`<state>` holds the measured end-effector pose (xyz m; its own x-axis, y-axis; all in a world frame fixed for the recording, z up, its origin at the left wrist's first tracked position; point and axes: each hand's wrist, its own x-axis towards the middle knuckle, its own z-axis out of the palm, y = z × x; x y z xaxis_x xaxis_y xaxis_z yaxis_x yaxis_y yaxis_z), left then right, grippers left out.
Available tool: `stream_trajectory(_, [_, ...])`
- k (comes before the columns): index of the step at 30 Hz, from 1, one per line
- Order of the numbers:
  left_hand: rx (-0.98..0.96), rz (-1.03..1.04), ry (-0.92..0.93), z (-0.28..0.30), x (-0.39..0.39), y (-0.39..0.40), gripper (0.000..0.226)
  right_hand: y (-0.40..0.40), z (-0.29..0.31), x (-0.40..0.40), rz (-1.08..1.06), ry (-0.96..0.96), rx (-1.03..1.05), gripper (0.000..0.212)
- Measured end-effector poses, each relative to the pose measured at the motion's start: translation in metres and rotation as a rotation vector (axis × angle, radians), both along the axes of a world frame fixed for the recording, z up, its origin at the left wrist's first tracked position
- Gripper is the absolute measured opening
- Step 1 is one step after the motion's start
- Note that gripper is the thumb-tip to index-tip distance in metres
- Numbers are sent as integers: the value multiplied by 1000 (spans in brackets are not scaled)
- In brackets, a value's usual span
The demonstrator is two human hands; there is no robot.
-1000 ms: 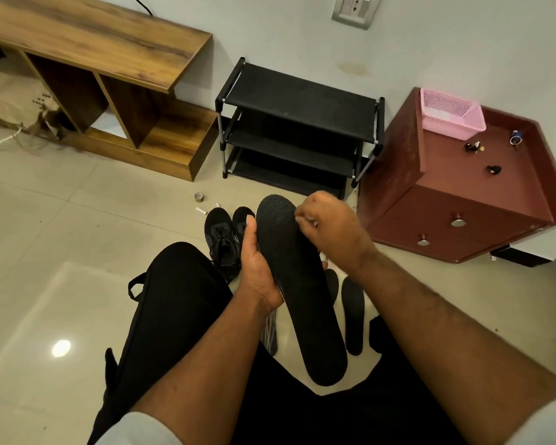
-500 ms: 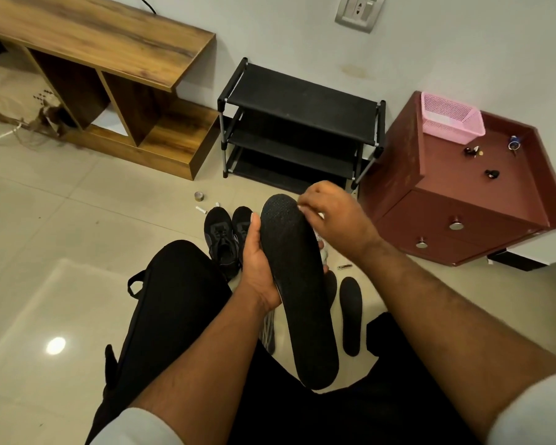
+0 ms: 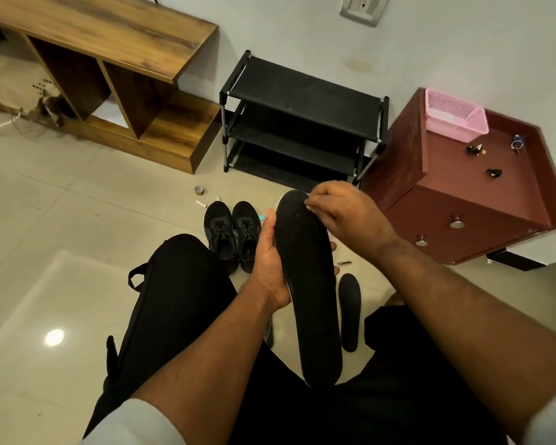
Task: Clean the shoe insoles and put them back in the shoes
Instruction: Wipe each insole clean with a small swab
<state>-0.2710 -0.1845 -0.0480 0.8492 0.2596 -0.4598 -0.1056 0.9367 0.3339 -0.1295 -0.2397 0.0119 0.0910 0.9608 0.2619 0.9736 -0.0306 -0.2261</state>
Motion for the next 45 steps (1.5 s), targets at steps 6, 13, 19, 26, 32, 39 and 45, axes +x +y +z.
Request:
stream_trajectory(6, [-24, 13, -8, 2, 3, -4, 80, 28, 14, -12, 107, -29, -26, 23])
stream_trajectory(13, [-9, 36, 13, 4, -2, -1, 82, -2, 4, -5, 25, -23, -54, 19])
stream_trajectory(19, [-20, 183, 28, -5, 9, 31, 83, -69, -47, -42, -48, 239, -134, 19])
stream_trajectory(26, [0, 81, 118, -35, 38, 52, 84, -75, -73, -43, -66, 447, -93, 17])
stream_trajectory(32, [31, -68, 217, -73, 74, 51, 76, -1, -93, 0, -133, 431, 32, 16])
stream_trajectory(39, [-69, -40, 392, -150, 118, 79, 86, -52, -193, -16, -119, 523, -270, 17])
stream_trajectory(45, [-36, -128, 514, -219, 135, 73, 84, -47, -242, 32, -630, 860, -120, 13])
